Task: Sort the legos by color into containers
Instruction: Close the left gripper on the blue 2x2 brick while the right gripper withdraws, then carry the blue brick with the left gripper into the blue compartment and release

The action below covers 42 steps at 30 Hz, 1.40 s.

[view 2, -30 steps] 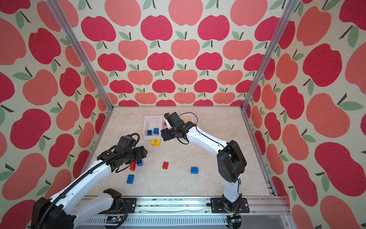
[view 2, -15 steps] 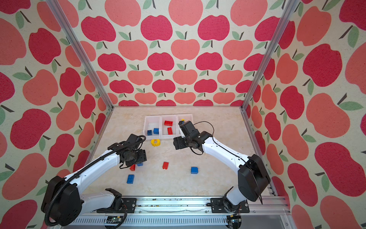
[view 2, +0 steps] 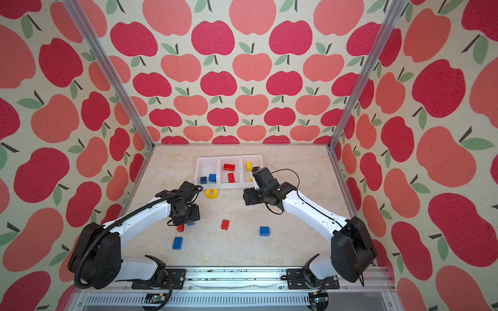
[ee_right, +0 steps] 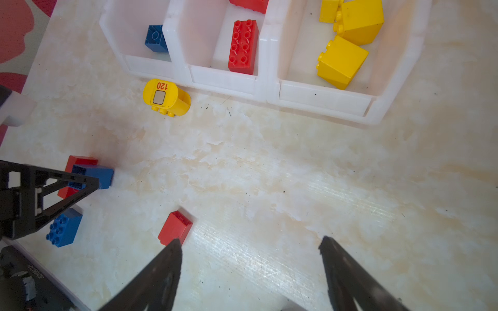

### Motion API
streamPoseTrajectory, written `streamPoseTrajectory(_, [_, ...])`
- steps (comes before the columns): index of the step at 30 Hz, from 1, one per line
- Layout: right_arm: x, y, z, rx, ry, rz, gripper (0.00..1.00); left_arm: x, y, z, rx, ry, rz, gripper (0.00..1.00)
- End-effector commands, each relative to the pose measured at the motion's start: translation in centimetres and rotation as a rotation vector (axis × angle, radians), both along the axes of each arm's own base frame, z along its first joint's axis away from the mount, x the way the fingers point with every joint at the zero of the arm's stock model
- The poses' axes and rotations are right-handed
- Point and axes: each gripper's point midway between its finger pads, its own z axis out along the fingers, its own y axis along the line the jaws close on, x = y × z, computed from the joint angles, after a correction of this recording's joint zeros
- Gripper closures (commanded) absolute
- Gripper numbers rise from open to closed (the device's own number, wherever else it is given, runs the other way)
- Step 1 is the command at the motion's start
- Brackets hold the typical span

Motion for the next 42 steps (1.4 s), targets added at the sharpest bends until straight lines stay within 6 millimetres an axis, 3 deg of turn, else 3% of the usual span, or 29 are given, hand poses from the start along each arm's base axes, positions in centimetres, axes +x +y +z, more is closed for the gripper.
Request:
streamPoseTrajectory(1, [0.0,-0.8,0.2,0.005,-0.003,-0.031,0.17,0.6,0.4,-0.2,0.026,-0.004,-0.013,0.37])
streamPoseTrajectory(13, [-0.3,-1.2,-0.1,0.011,-0.001,-0.044,0.17,0.8,0.4,-1.5,0.031,0.016,-0.014,0.51])
streamPoseTrajectory(27, [-0.7,-2.0,-0.4,0.010,0.004,-0.059,0.17,0.9,0.4,-0.7,0.029,0.000,-0.017,0.70])
streamPoseTrajectory(33, [-0.8,-2.3,-0.4,0.010,0.004,-0.064,0.17,1.7,0.0,1.1,0.003,-0.055,-0.015,0.72])
streamPoseTrajectory(42, [-1.7,-3.4,-0.8,0.015,0.007,-0.090,0.16,7.0,-1.2,6.7,-0.026,-0.249,-0.067,0.72])
